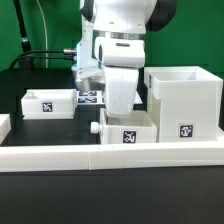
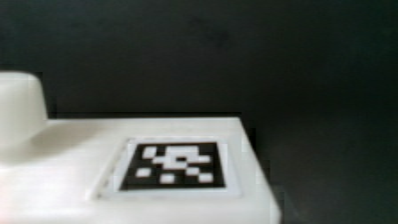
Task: Assemble drawer
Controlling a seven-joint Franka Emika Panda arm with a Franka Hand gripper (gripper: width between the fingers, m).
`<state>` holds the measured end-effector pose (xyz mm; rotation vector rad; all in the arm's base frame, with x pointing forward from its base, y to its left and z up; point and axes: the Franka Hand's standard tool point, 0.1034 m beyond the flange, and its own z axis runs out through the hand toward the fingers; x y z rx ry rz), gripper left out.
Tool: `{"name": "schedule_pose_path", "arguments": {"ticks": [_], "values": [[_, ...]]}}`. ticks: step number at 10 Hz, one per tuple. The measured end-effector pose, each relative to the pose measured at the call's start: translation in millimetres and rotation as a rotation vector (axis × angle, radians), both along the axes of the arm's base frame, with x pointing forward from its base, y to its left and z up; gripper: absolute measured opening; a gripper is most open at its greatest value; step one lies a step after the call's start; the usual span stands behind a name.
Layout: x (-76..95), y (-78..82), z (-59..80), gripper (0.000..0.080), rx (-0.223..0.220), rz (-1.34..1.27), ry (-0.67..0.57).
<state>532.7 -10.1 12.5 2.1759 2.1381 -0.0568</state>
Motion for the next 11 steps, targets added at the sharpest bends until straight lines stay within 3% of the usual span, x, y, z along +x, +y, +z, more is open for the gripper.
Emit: {"name": "schedule_pose_path", "arguments": {"ticks": [6, 8, 11], "values": [[-5.7, -2.7, 1.9, 0.0042, -0.009, 0.038, 0.045], [-4.2, -1.7, 0.6, 0.0042, -0.001, 0.034, 0.007], [-5.5, -11.1, 0.0, 0.0042, 0.000, 0.027, 0.009]]}}
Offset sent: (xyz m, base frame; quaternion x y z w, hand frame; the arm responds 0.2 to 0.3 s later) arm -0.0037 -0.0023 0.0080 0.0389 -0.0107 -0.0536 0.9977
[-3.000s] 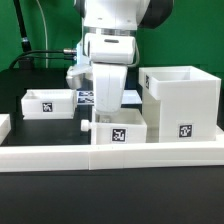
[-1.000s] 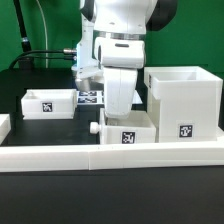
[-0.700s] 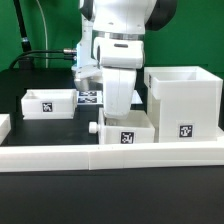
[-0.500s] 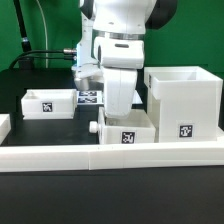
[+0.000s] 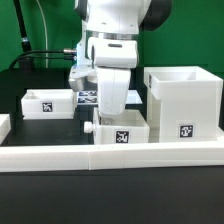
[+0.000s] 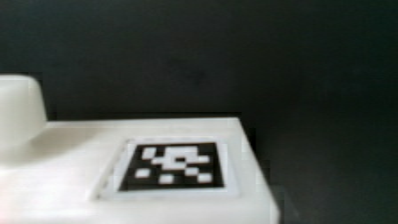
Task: Assemble drawer
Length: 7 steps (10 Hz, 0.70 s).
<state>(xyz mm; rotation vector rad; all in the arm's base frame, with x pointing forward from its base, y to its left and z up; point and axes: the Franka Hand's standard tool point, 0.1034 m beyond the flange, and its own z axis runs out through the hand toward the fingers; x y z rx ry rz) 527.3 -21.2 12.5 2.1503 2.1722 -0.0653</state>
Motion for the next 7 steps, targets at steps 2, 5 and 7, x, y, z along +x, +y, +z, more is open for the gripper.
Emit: {"name": "schedule_pose_path", "arguments": {"ticks": [2, 5, 7], "values": [[-1.1, -18.3, 0.0, 0.0042, 0.015, 0.042, 0.007], [-3.9, -32.7, -0.7, 0.0042, 0.058, 0.000, 0.011], [-4.3, -32.9, -1.3, 0.0042, 0.058, -0.025, 0.011]]}}
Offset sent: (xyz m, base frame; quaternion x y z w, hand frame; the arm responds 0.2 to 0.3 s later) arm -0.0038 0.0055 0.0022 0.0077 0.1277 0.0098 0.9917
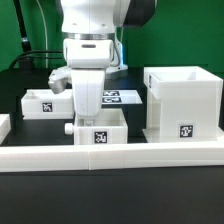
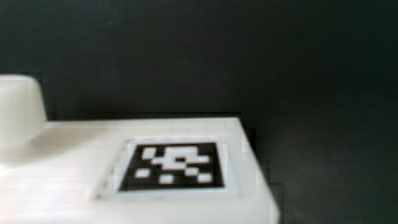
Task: Assemble drawer
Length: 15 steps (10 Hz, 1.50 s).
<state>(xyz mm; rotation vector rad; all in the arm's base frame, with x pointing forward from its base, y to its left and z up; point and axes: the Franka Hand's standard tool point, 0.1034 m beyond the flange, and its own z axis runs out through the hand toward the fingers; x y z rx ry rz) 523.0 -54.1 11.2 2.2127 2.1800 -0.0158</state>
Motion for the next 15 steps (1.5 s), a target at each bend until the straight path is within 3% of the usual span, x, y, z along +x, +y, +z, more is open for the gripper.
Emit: {"name": "schedule_pose_path", "arguments": {"ticks": [3, 5, 10, 11, 14, 15], "values": [[0.5, 9.7, 0.5, 0.0042, 0.004, -0.021, 0.018], [9.0, 17.9, 8.6, 0.0042, 0.004, -0.028, 0.049], [8.8, 9.5, 8.6, 0.0042, 0.005, -0.027, 0.059], [8.9, 16.5, 9.0, 0.0042, 0.007, -0.041, 0.058], [8.1, 6.5, 9.4, 0.0042, 0.081, -0.081, 0.059], [7.6, 5.4, 9.3, 0.0042, 0.080, -0.085, 0.060]]}}
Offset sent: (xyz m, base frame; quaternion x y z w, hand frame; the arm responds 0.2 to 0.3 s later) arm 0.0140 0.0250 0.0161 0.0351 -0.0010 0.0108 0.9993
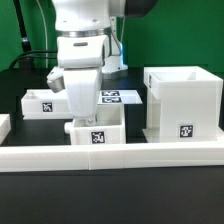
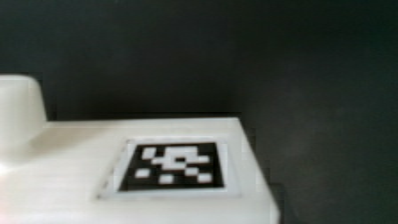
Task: Assemble drawer
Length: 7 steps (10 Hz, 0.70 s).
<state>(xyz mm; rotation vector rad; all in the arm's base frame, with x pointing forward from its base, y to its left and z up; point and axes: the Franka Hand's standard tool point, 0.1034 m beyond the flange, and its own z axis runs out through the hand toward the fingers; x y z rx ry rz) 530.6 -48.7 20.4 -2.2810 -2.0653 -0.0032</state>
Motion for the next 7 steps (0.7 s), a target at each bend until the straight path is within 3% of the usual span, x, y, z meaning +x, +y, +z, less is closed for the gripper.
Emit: {"name": "schedule_pose_path", "arguments": {"ticks": [4, 7], "values": [[1.6, 20.1, -1.8, 0.0042, 0.010, -0.007, -0.009], [2.1, 19.3, -2.1, 0.0042, 0.011, -0.009, -0.013]]}}
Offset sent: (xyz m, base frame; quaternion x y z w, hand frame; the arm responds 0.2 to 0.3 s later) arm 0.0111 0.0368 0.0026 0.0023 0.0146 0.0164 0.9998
